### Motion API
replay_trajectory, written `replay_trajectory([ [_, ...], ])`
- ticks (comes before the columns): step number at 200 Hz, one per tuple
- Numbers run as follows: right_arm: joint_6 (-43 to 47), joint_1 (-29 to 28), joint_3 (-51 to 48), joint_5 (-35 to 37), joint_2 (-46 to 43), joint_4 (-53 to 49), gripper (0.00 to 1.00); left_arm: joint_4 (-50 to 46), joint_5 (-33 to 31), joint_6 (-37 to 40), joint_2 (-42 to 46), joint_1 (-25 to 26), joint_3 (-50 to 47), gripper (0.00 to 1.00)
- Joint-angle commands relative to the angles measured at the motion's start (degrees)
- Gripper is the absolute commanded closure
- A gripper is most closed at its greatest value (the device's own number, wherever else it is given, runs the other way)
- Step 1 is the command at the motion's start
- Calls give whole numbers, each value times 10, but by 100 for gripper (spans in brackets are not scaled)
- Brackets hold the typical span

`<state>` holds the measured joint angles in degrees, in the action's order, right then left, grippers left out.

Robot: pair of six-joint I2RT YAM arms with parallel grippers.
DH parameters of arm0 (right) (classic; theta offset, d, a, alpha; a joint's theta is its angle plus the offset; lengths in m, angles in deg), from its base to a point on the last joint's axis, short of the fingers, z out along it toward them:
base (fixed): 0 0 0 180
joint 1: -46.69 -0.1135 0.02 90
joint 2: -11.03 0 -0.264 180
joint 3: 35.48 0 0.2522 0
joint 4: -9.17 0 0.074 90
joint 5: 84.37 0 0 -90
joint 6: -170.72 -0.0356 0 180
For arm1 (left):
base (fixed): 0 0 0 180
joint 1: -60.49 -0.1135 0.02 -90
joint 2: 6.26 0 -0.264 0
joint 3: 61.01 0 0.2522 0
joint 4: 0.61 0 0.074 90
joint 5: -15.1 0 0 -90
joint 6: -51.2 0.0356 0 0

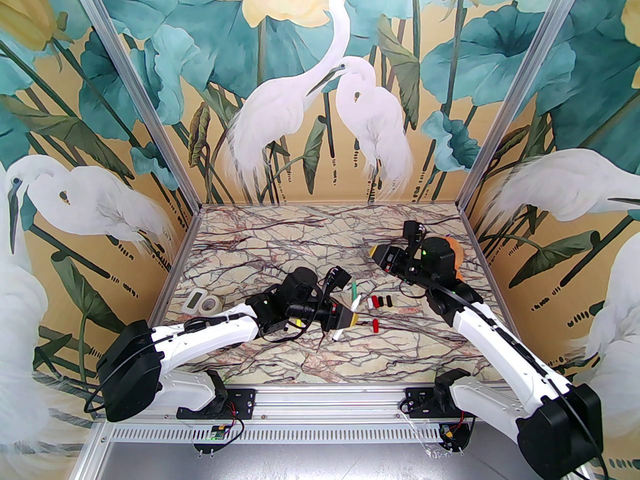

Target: Open the pen caps

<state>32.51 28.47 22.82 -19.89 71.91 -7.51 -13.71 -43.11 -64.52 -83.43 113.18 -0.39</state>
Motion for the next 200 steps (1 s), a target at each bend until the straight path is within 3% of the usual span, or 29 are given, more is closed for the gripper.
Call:
replay_trajectory([
  [1, 48, 6, 11, -15, -18, -36, 91, -3, -9, -12, 34, -4, -3, 97],
  [46, 133, 2, -10, 50, -53, -230, 90, -44, -128, -41, 83, -8, -2, 95],
  [83, 154, -15, -63, 101, -81, -307, 90, -104, -213, -55, 106, -8, -5, 95],
  [141, 141, -69, -130, 150, -82, -324, 90, -94, -238, -74, 113, -8, -27, 95],
  [200, 133, -77, -157, 157, -89, -318, 90, -75, -252, -84, 105, -8, -41, 95],
])
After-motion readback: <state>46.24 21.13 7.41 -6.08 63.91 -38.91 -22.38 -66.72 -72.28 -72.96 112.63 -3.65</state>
